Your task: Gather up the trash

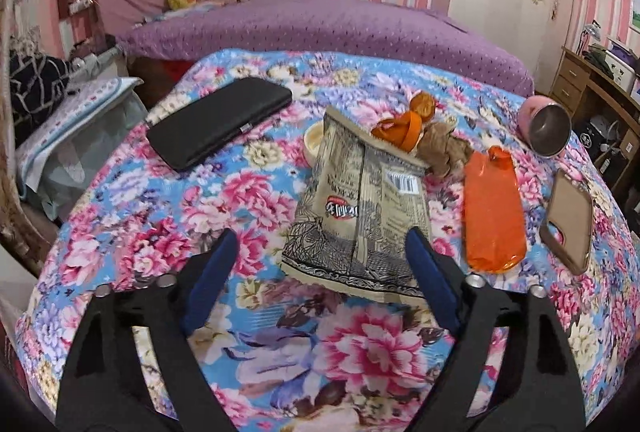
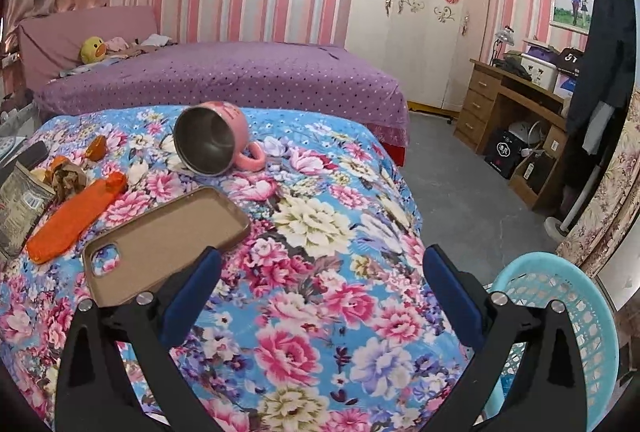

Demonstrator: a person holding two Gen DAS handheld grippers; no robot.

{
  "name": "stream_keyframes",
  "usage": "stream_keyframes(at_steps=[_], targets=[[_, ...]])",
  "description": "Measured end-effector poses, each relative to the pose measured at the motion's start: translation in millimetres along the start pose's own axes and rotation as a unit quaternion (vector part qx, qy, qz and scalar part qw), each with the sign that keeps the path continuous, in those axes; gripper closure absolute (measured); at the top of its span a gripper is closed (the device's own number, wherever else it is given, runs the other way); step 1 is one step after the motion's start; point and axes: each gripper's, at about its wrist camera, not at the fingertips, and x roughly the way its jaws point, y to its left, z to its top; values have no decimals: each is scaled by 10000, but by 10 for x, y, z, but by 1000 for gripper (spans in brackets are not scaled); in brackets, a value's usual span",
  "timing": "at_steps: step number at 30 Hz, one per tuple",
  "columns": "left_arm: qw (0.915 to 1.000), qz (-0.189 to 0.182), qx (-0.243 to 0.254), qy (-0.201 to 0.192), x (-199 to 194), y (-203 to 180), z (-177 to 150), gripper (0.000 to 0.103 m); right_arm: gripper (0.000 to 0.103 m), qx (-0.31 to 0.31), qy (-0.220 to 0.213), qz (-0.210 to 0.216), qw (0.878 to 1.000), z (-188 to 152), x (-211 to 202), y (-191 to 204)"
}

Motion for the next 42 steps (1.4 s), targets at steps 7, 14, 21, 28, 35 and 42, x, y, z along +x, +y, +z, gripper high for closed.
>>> stream_keyframes(at_steps=[7, 14, 21, 28, 35, 42], targets=[[9993, -326, -105, 155, 77, 17, 23, 62, 5, -164, 104, 224, 9996, -19, 40, 110], [9978, -598, -241, -131, -77, -3, 99, 96, 5, -184, -26, 350, 9992, -17, -43, 207], [9960, -625, -9, -645, -403, -90, 222, 102, 5, 20, -56, 786, 9969, 37, -142, 423], [9938, -507, 178, -971, -675, 69, 270, 103, 5, -494, -67, 988, 9939, 62, -251, 1051], [9948, -423, -107, -925, -704, 430, 271, 103, 8, -622, 150, 1383, 9883, 62, -199, 1693], [9952, -393, -128, -885, -715, 613, 215, 103, 24, -737, 640, 1582, 9826, 79, 25, 2109]])
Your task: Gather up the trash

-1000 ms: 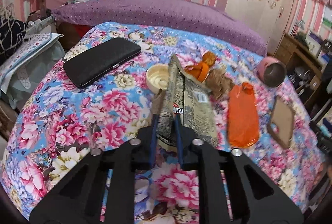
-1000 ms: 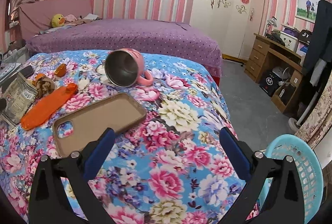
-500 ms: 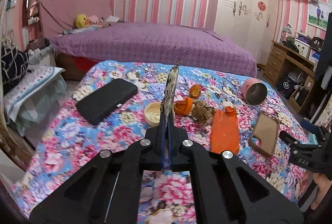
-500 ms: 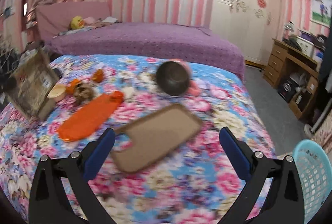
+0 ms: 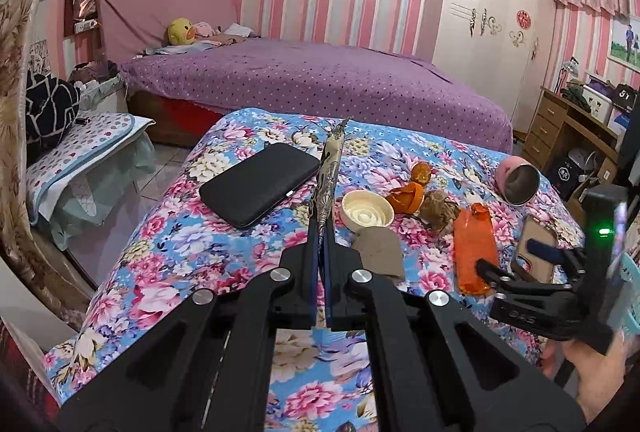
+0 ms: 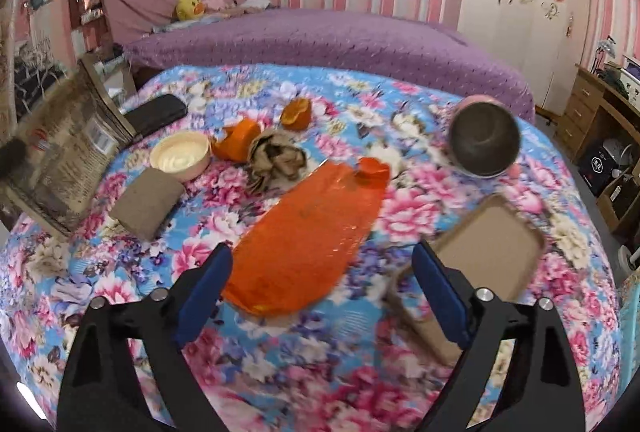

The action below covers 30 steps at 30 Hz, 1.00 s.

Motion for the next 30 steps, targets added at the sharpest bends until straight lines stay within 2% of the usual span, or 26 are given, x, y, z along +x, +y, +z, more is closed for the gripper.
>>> stream_keyframes(at_steps=[2, 4, 6, 7, 8, 9, 10, 14, 20, 22, 23, 24, 25, 30], targets=[[10000, -9, -33, -3, -2, 23, -3, 103, 36, -55, 225, -24, 9997, 4, 111, 48], [10000, 3, -41, -9, 1, 26, -4, 103, 43, -72, 427, 42, 9991, -2, 200, 73], [10000, -2, -63, -18, 5, 29, 1, 103, 59, -107, 458, 115, 9988, -9, 214, 89], [10000, -5, -71, -17, 7, 24, 1, 103, 61, -151, 440, 120, 9988, -11, 208, 109], [10000, 1, -69, -17, 12, 7, 1, 103, 69, -165, 427, 112, 9989, -16, 210, 116], [10000, 12, -54, -17, 14, -2, 0, 103, 97, -169, 415, 175, 9988, -21, 205, 118], [10000, 12, -44, -17, 17, -4, 1, 103, 101, -173, 431, 287, 9985, -20, 212, 116], [10000, 56, 6, -8, 32, -41, -8, 103, 103, -102, 294, 446, 9985, -20, 155, 82], [9999, 98, -76, -60, 3, -48, 15, 103, 100, -68, -45, 441, 9990, 5, -19, 22], [9999, 99, -74, -59, 6, -56, 19, 103, 83, -162, 81, 491, 9986, 16, 21, 63], [9999, 95, -76, -52, 5, -55, 17, 103, 47, -199, 106, 488, 9986, 20, 34, 82], [9999, 94, -67, -35, 10, -59, 17, 103, 33, -227, 98, 460, 9986, 23, 38, 104], [9999, 101, -51, -19, 16, -66, 16, 103, 27, -259, 60, 399, 9989, 32, 36, 132], [9999, 131, -38, 9, 37, -53, 17, 103, 27, -286, 463, 256, 9982, 62, 226, 190]])
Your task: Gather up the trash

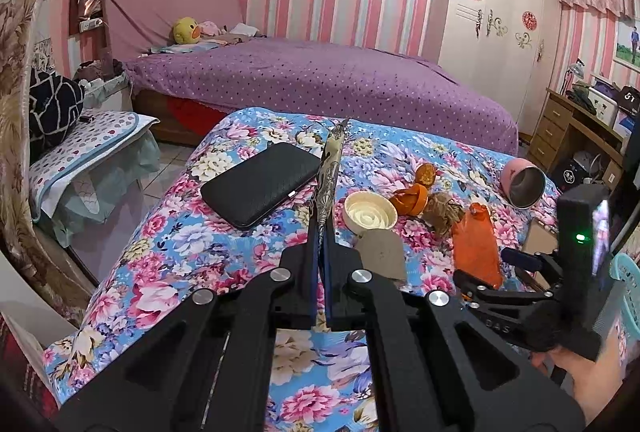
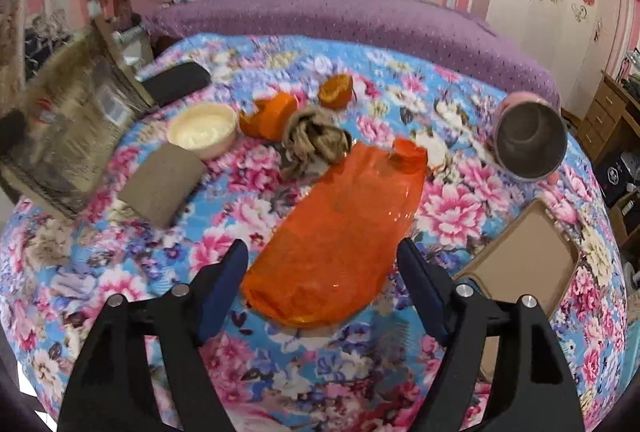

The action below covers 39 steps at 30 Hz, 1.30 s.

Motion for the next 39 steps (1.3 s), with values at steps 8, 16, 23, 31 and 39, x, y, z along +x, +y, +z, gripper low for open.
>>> stream_keyframes(at_steps=[8, 16, 23, 31, 39], targets=[[10000, 23, -56, 3, 14, 38, -7, 103, 30, 288, 226, -7, 9993, -5, 143, -25], [10000, 86, -21, 15, 31, 10, -20, 103, 84, -192, 21, 235, 9995, -6, 79, 213], [9999, 111, -7, -65, -15, -12, 7, 103, 98, 151, -365, 600, 9974, -32, -122, -25], [9997, 75, 80, -206, -125, -160, 45, 103, 98, 7, -860, 546, 9948, -27, -578, -331], [9988, -116, 233, -419, -318, -466, 90, 103, 99, 49, -1126, 343, 9930, -140, -922, -705]])
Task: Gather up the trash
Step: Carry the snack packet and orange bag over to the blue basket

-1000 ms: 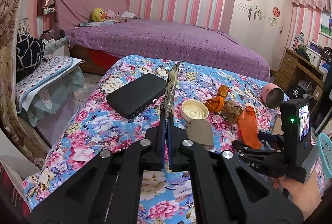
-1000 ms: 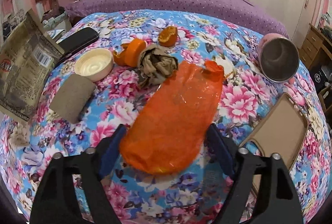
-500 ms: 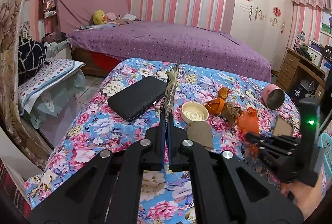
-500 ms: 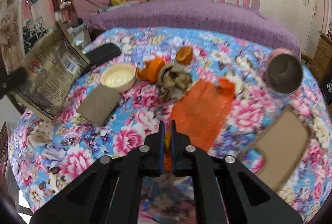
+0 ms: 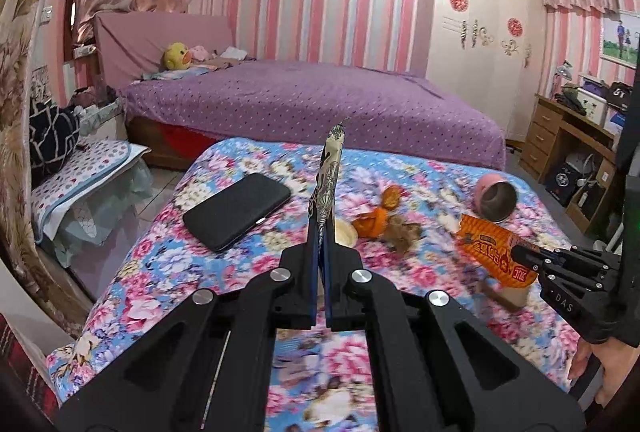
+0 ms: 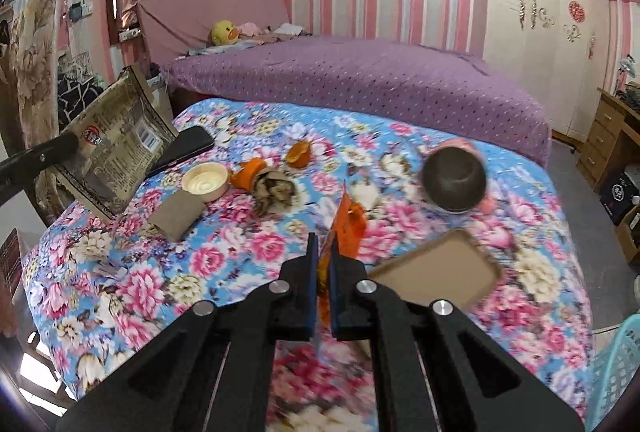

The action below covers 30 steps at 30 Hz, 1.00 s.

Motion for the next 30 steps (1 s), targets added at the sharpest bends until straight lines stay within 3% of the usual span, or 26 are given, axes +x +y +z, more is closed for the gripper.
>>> stream_keyframes(at_steps=[6, 15, 24, 30], targets=[[9991, -359, 192, -136, -153, -376, 37, 103, 99, 87, -232, -155, 9996, -16, -347, -295], [9956, -845, 415, -15, -265, -1126, -38, 103, 99, 184, -413, -475, 9978, -122, -884, -846], [9916, -1093, 686, 98, -375, -2068, -215, 103, 99, 533, -496, -1003, 9923, -409, -1517, -1696], [9859, -1519, 677, 194, -390, -2686, -339, 103, 99, 718, -354, -1459, 9860, -721, -1857, -2268]])
